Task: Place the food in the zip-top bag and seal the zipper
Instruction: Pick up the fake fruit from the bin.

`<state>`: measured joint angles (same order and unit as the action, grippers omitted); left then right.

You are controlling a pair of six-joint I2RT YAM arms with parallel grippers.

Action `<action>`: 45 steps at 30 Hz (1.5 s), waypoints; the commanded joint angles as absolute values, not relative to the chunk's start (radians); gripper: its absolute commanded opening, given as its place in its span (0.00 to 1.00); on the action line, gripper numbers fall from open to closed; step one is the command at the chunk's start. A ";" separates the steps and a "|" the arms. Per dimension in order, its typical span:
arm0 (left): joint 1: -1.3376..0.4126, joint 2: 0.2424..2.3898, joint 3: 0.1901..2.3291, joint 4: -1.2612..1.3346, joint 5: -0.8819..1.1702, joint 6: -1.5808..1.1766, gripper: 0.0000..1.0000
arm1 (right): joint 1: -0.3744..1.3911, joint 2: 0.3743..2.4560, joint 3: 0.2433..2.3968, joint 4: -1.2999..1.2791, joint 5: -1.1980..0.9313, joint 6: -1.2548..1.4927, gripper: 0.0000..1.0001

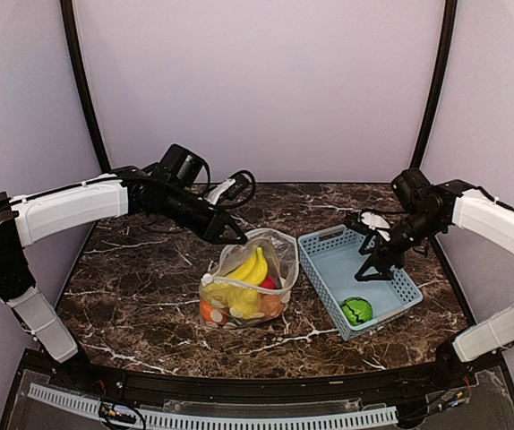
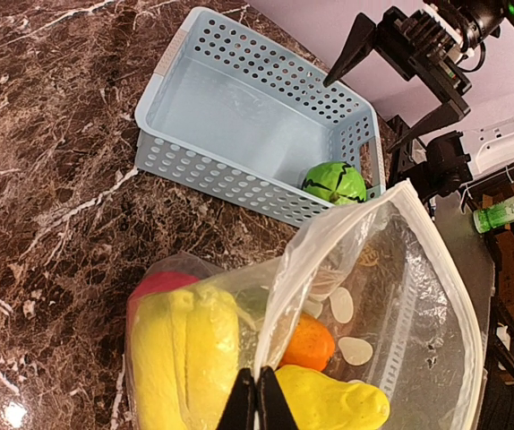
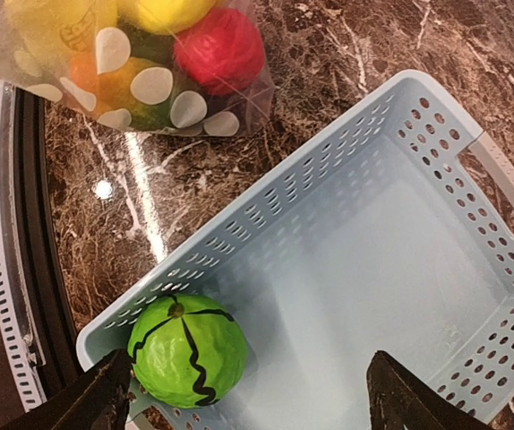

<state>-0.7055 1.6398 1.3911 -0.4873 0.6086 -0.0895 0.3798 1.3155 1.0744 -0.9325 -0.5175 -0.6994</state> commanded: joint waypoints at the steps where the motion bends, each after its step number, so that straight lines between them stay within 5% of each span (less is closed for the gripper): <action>1: -0.712 1.609 1.374 -0.495 0.603 -0.082 0.01 | 0.397 1.327 1.034 -0.976 -0.554 -0.734 0.87; 18: -0.716 1.618 1.374 -0.497 0.599 -0.080 0.01 | 0.495 1.455 0.939 -0.934 -0.482 -0.696 0.83; 24: -0.718 1.617 1.377 -0.502 0.597 -0.075 0.01 | 0.501 1.461 0.934 -0.959 -0.478 -0.704 0.86; 28: -0.719 1.623 1.379 -0.512 0.589 -0.074 0.01 | 0.502 1.458 0.930 -0.967 -0.460 -0.707 0.98; 45: -0.721 1.621 1.377 -0.510 0.592 -0.072 0.01 | 0.508 1.498 0.904 -0.940 -0.424 -0.700 0.95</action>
